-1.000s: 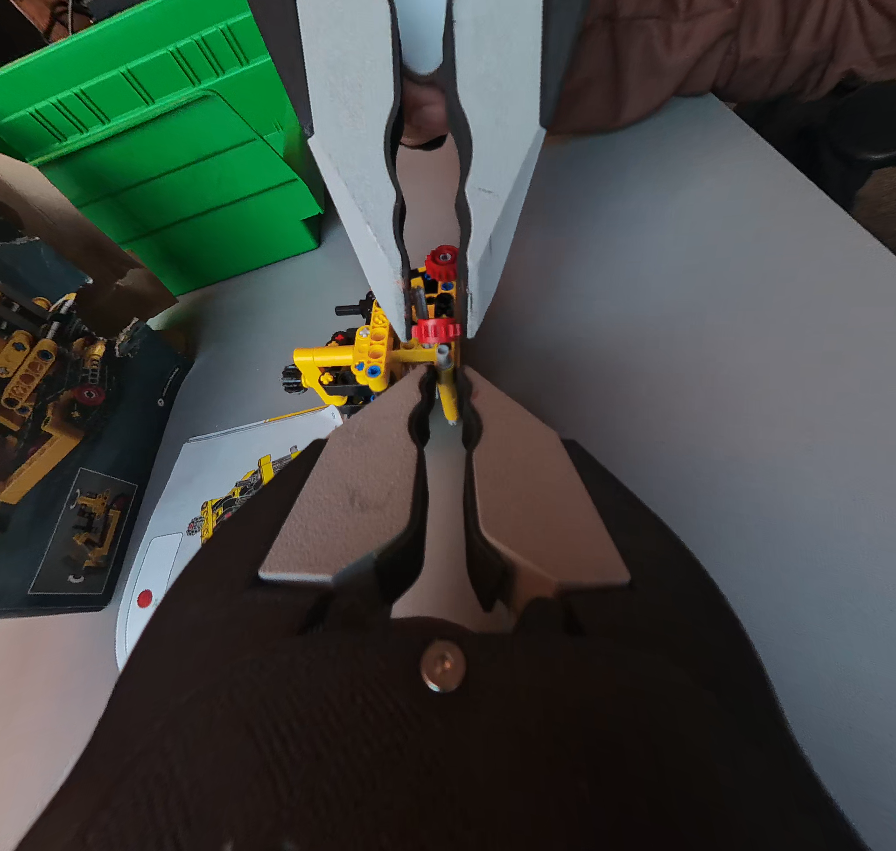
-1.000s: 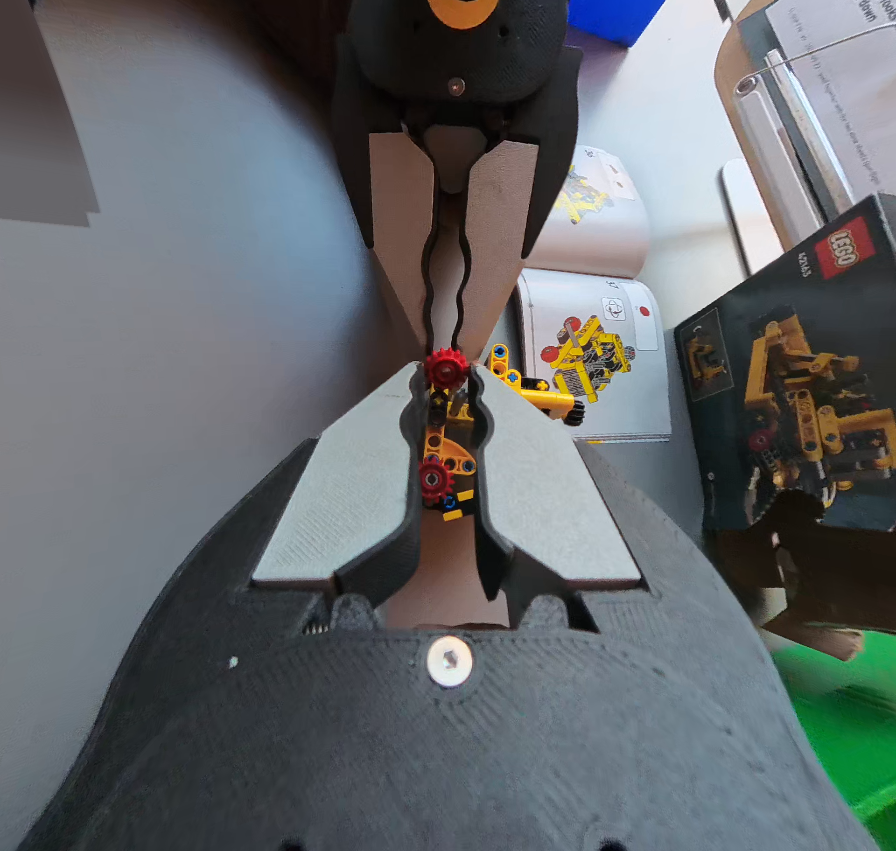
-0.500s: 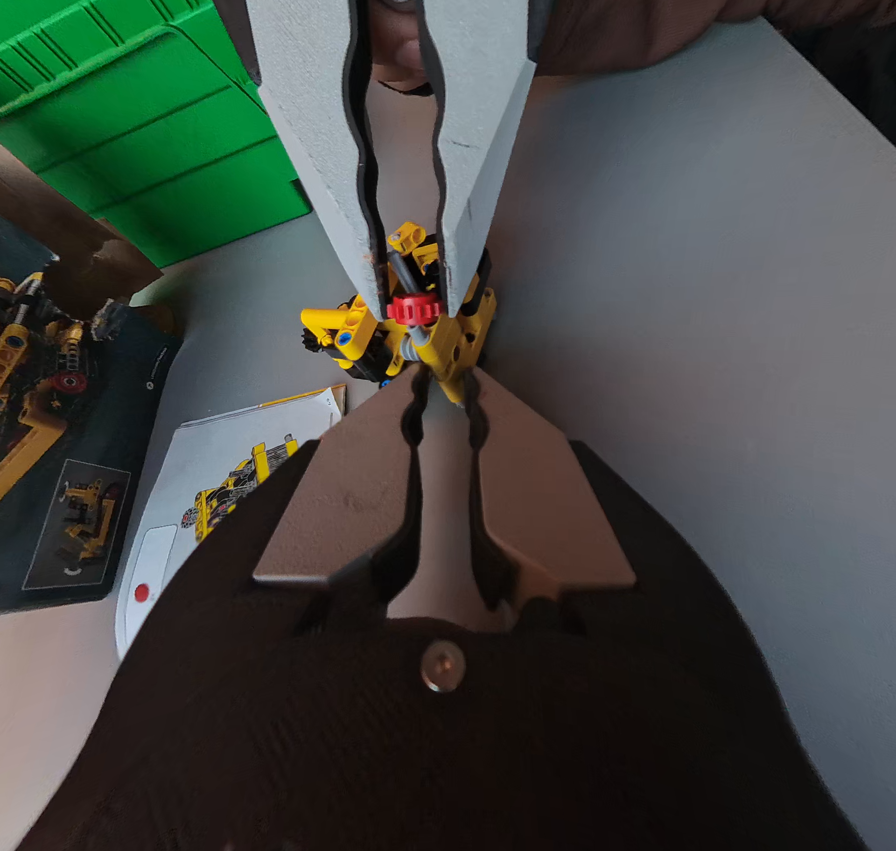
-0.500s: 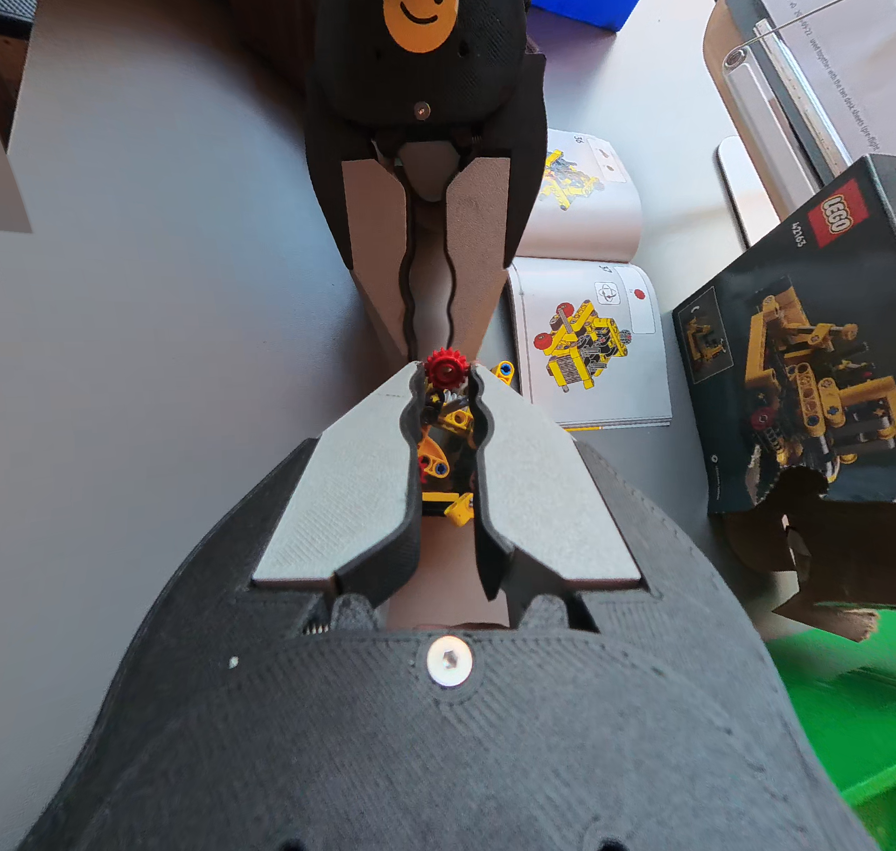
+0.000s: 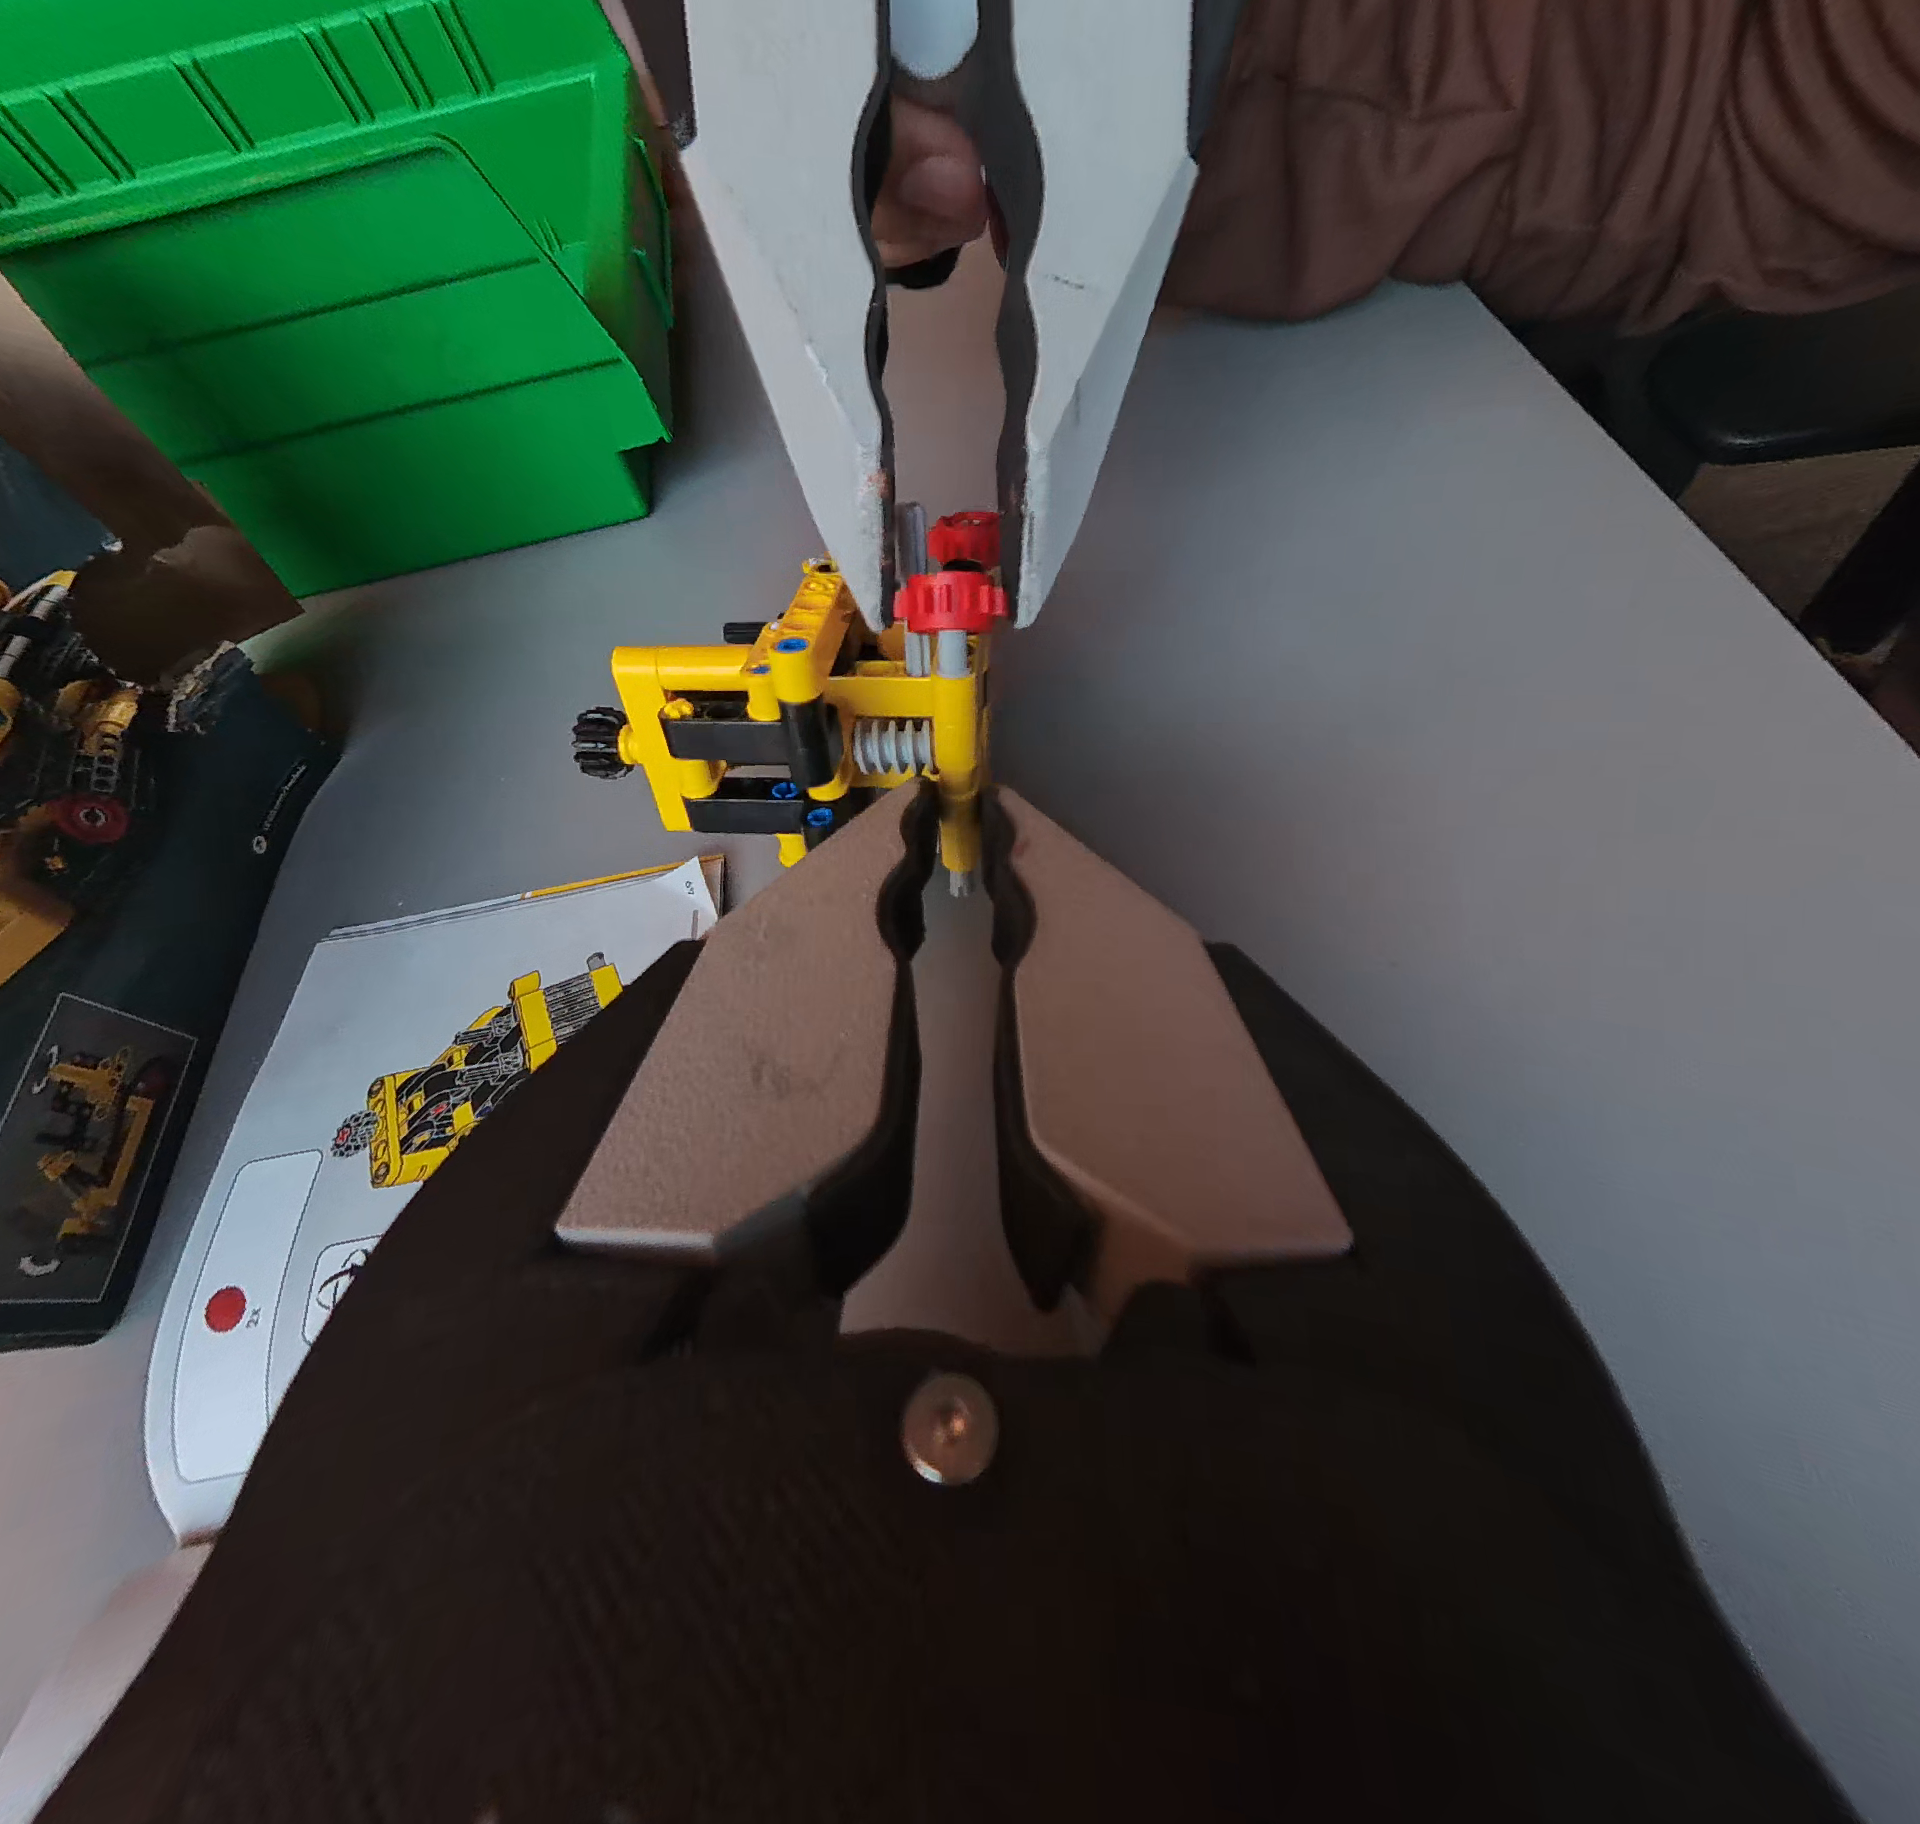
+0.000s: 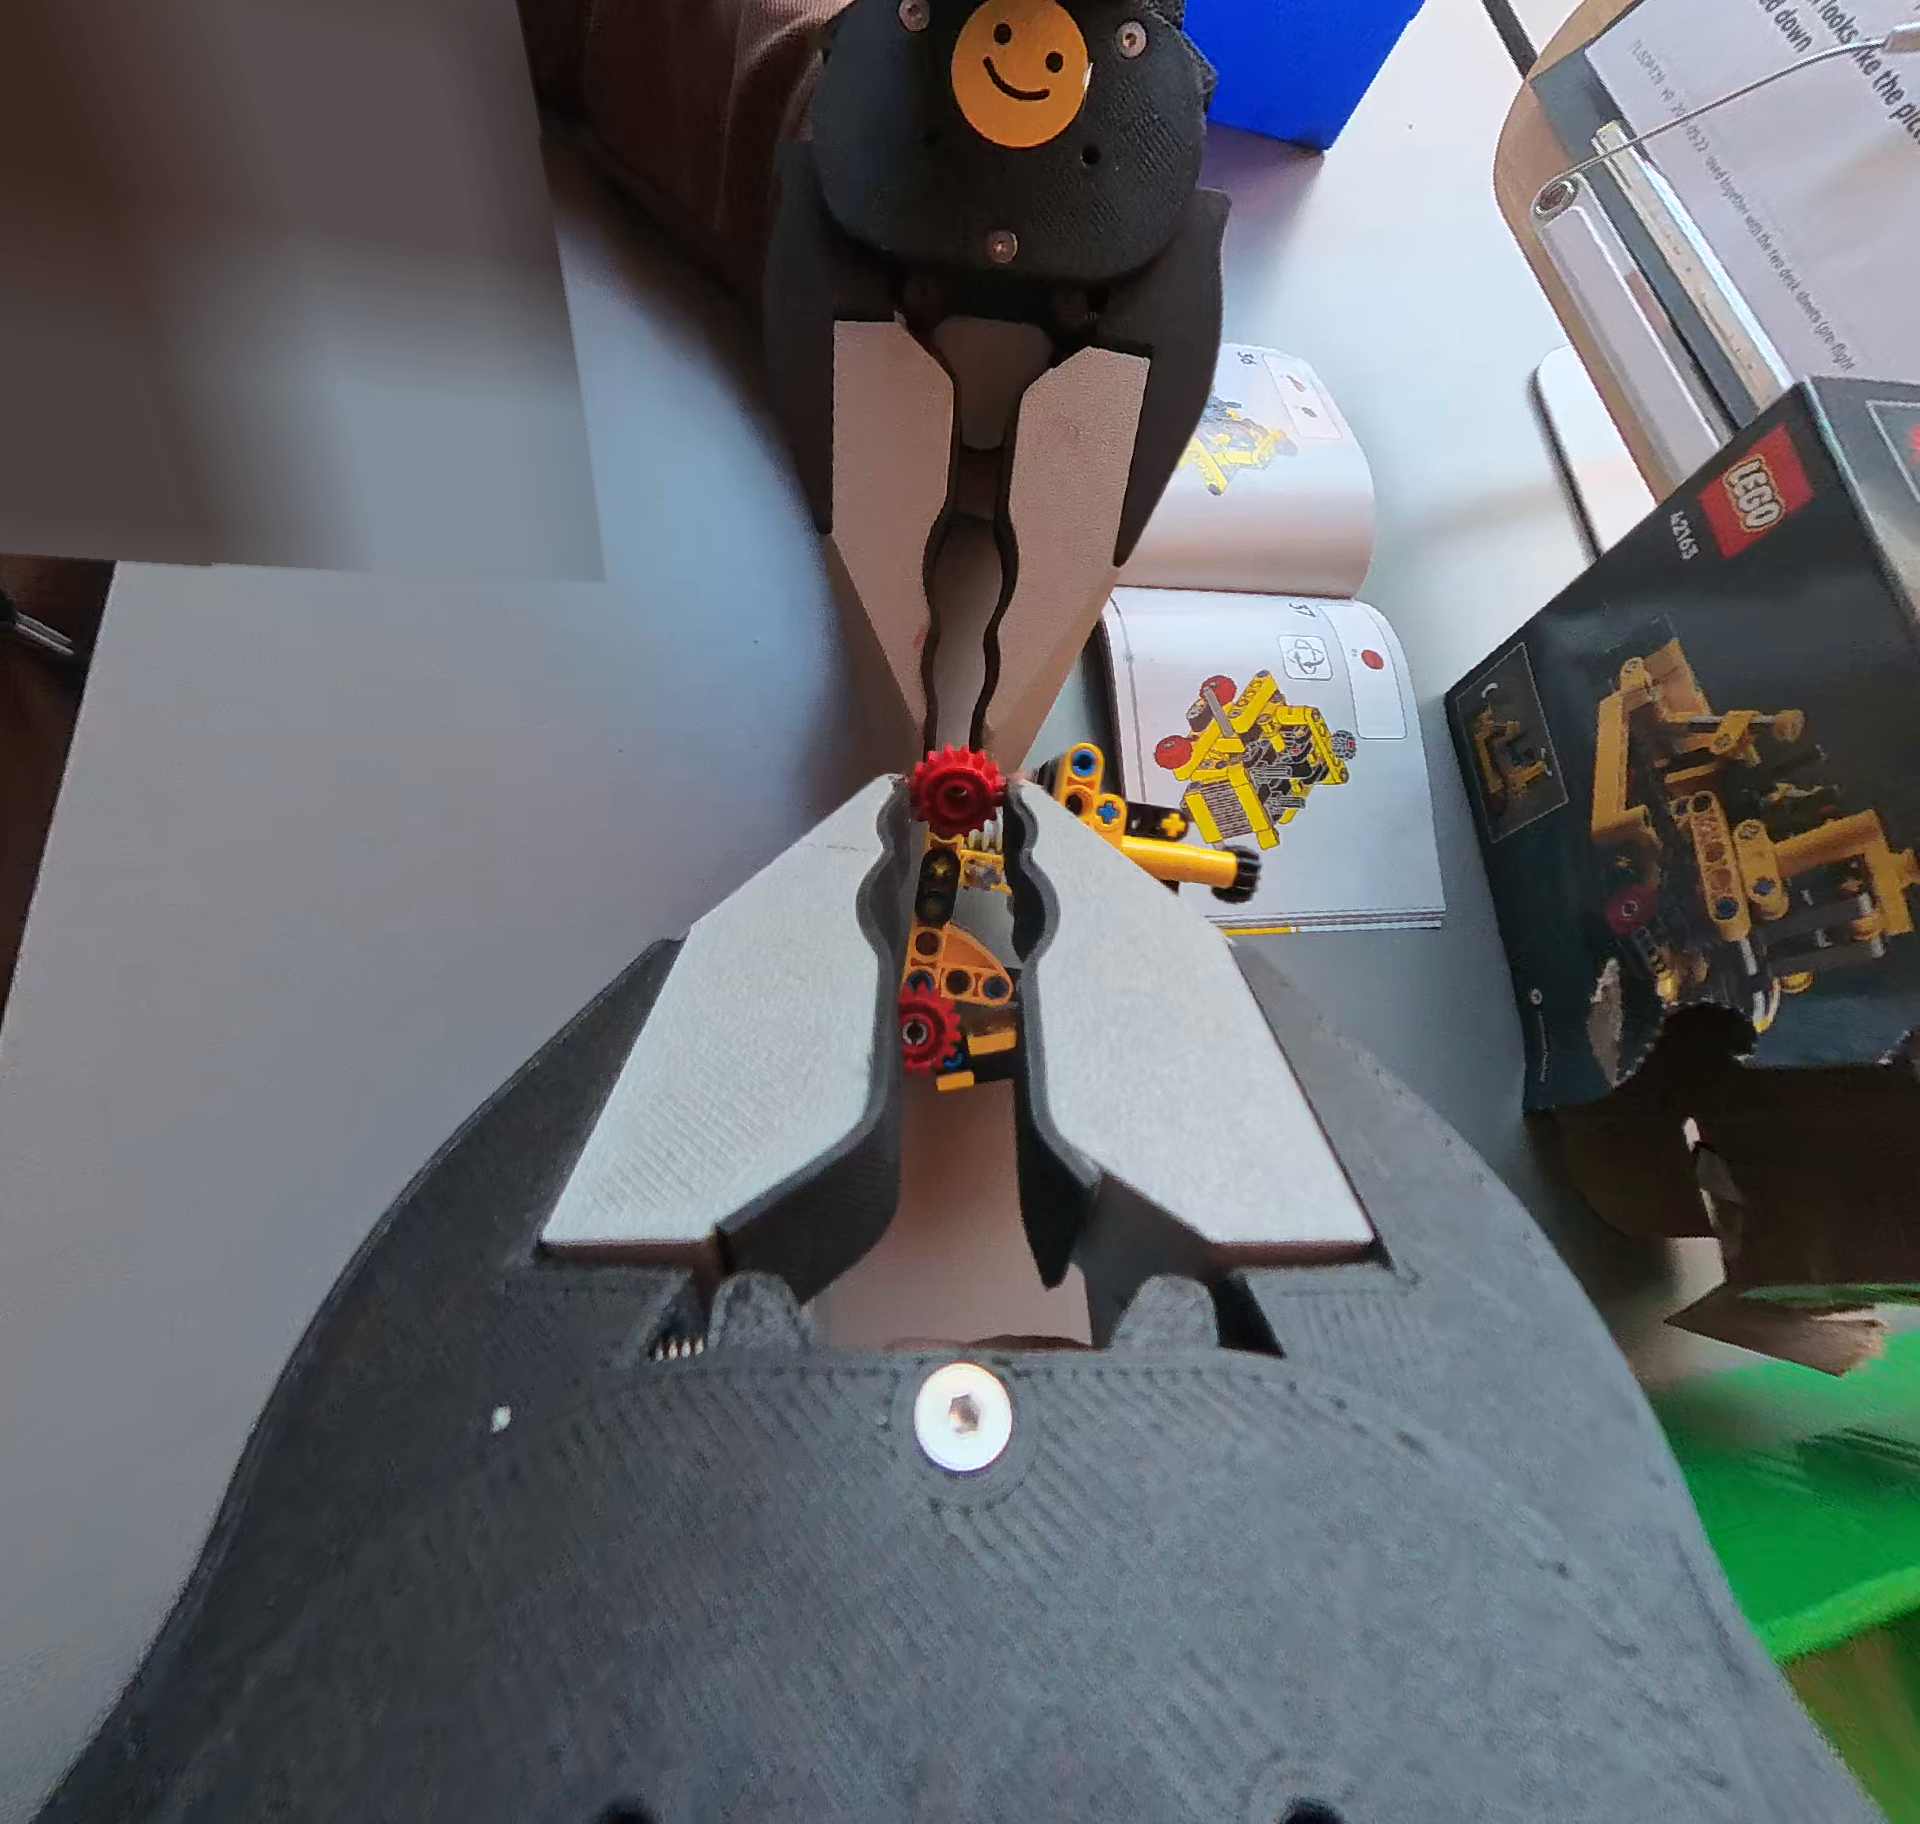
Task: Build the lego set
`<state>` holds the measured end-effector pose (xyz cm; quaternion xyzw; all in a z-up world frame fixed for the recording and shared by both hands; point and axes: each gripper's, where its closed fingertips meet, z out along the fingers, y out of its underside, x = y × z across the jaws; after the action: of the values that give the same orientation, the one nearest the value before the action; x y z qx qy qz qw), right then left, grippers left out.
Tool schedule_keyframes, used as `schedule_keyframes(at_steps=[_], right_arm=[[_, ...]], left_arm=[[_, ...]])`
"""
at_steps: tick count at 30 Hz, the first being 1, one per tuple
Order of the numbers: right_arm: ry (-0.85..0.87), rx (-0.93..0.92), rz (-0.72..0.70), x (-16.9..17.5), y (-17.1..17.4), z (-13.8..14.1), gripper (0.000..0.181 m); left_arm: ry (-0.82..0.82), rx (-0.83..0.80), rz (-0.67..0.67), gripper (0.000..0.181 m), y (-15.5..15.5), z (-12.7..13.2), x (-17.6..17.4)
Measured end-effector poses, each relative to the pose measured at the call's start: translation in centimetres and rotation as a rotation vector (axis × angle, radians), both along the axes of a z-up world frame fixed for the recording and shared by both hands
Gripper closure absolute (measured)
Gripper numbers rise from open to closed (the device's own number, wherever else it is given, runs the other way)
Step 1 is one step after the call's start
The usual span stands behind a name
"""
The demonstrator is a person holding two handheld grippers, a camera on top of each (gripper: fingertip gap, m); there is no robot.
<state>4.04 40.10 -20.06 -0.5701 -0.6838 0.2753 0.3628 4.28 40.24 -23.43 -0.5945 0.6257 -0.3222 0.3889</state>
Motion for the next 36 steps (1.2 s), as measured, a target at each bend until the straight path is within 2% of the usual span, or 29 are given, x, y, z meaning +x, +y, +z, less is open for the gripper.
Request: schedule_keyframes(at_steps=[1,6,15,23,27,31,36], right_arm=[[-0.011,0.029,-0.003,0.1,0.0,-0.1,0.167],[-0.057,0.102,-0.006,0.3,0.0,-0.5,0.167],[-0.055,0.060,-0.001,0.5,-0.1,-0.9,0.167],[-0.048,0.044,0.020,0.2,-0.5,-1.1,0.167],[-0.040,0.030,0.030,0.1,-0.7,-1.2,0.167],[-0.037,0.027,0.031,0.0,-0.7,-1.2,0.167],[-0.043,0.028,0.029,0.1,-0.6,-1.3,0.167]], left_arm=[[0.002,-0.004,-0.001,0.177,0.0,0.0,0.0],[0.029,0.030,-0.015,0.175,-0.5,-0.5,0.4],[0.044,0.027,-0.007,0.174,-0.7,-0.7,0.7],[0.057,0.049,0.189,0.163,-0.4,-0.8,0.5],[0.062,0.101,0.201,0.163,-0.6,-0.8,0.3],[0.034,0.042,0.206,0.162,-0.4,-0.5,0.2],[0.045,-0.106,0.181,0.164,-0.4,-0.9,0.4]])
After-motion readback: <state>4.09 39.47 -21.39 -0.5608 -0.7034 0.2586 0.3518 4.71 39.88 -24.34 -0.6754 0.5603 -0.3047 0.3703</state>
